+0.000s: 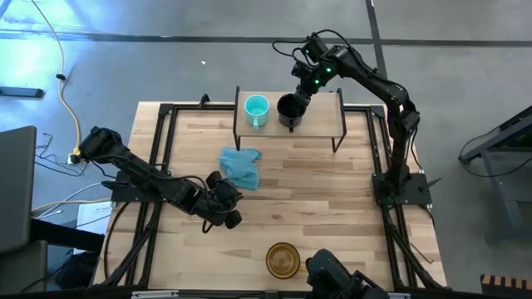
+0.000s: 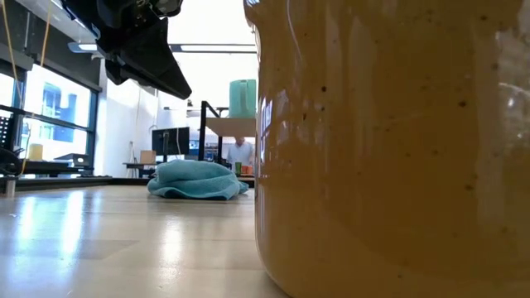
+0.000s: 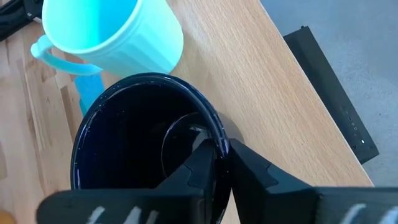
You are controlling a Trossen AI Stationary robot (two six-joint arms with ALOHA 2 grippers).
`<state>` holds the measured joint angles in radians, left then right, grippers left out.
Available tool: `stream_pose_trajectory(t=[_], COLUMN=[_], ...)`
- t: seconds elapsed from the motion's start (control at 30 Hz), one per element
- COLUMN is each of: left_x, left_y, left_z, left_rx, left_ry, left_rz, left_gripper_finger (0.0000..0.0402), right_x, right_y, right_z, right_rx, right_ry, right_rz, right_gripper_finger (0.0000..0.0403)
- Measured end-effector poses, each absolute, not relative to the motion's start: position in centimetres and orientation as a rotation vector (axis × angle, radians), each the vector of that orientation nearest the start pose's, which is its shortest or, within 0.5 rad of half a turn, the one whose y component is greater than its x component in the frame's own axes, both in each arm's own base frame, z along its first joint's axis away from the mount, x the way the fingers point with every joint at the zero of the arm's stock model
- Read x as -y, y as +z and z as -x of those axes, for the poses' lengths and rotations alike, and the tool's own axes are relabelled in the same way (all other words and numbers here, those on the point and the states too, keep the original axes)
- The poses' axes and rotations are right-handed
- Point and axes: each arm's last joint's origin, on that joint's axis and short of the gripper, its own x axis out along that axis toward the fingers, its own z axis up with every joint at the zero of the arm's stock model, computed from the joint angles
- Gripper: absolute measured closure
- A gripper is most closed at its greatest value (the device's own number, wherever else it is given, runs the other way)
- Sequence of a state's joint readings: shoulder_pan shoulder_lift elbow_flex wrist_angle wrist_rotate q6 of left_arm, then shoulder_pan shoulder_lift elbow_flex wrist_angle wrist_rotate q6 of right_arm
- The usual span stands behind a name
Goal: Stack small to large cups/mugs on shelf
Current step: Put the black mug on the shelf
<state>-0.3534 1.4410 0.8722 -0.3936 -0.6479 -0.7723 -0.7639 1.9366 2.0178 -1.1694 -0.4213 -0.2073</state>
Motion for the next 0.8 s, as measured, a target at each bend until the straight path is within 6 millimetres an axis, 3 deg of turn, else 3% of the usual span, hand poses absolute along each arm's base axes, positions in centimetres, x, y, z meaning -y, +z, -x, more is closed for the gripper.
stream_pose_trajectory(t=[0.8], left_x=[7.93], left_y=[20.93], left_z=[-26.54], left_rx=[-0.678], left_ry=[0.567], left_rz=[0.258], left_gripper_finger=[0.0364], right_x=[26.79], right_y=[34.70], right_z=[-29.58], right_rx=[-0.915], right_ry=[-0.220], right_rz=[-0.403], right_gripper_finger=[0.0347])
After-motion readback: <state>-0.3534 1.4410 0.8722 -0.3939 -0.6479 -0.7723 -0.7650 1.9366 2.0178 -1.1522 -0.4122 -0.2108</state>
